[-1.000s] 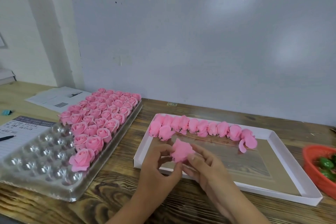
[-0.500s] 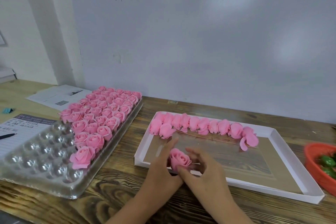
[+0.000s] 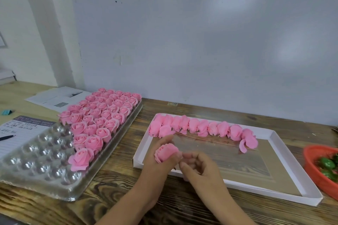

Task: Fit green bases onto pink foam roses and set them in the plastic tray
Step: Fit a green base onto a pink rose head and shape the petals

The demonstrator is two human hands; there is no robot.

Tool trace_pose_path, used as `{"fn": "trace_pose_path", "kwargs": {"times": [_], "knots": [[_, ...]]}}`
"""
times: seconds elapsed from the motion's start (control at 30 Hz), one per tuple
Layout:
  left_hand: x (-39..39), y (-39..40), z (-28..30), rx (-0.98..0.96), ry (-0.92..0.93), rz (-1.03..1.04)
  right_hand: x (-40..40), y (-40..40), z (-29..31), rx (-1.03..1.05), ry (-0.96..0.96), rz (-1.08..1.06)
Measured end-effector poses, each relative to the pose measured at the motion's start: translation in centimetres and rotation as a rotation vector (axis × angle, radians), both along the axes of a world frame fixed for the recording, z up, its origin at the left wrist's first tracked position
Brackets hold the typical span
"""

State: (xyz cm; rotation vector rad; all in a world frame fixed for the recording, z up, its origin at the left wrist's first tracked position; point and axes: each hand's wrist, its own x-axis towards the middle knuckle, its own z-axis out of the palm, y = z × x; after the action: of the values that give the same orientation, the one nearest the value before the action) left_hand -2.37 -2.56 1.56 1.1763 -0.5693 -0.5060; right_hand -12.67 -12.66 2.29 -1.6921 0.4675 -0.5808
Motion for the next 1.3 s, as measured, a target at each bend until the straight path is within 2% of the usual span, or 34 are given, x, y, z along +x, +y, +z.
{"fn": "trace_pose_path", "kwargs": {"times": [0.17, 0.3, 0.47, 0.57, 0.67, 0.73, 0.83, 0.97, 1.07, 1.2, 1.23, 1.3], "knots": [[-0.7, -0.3, 1.0, -0.052, 0.110, -0.042, 0.1, 0.6, 0.1, 0.166, -0.054, 0.117], [-1.8, -0.8, 1.9, -0.068, 0.147, -0.073, 0.0, 0.6, 0.2, 0.095, -0.106, 0.103], [-3.0, -1.6, 3.1, -0.083, 0.117, -0.050, -0.1, 0.6, 0.5, 0.079, -0.147, -0.024], [-3.4, -2.1, 3.7, -0.108, 0.130, -0.014, -0.4, 0.9, 0.7, 0.027, -0.140, -0.077], [-3.6, -2.6, 3.9, -0.115, 0.114, 0.035, -0.8, 0.7, 0.6, -0.196, -0.088, -0.151], [-3.3, -2.9, 3.9, -0.106, 0.120, 0.052, -1.1, 0.6, 0.7, -0.241, -0.096, -0.142], [-2.7, -2.8, 4.0, -0.108, 0.140, -0.018, -1.0, 0.6, 1.2, -0.018, -0.118, -0.047], [-2.5, -2.3, 3.8, -0.121, 0.176, -0.065, -0.9, 0.6, 2.4, 0.567, -0.131, 0.202], [-2.5, -2.1, 3.4, -0.110, 0.151, -0.096, -1.0, 0.2, 2.5, 0.743, -0.151, 0.312], [-2.6, -2.1, 3.5, -0.143, 0.140, -0.123, -1.0, -0.1, 2.1, 0.744, -0.207, 0.293], [-2.6, -2.3, 3.6, -0.144, 0.135, -0.109, -0.9, -0.2, 1.9, 0.682, -0.224, 0.269], [-2.6, -2.7, 3.7, -0.144, 0.149, -0.059, -0.7, -0.1, 1.5, 0.430, -0.226, 0.155]]}}
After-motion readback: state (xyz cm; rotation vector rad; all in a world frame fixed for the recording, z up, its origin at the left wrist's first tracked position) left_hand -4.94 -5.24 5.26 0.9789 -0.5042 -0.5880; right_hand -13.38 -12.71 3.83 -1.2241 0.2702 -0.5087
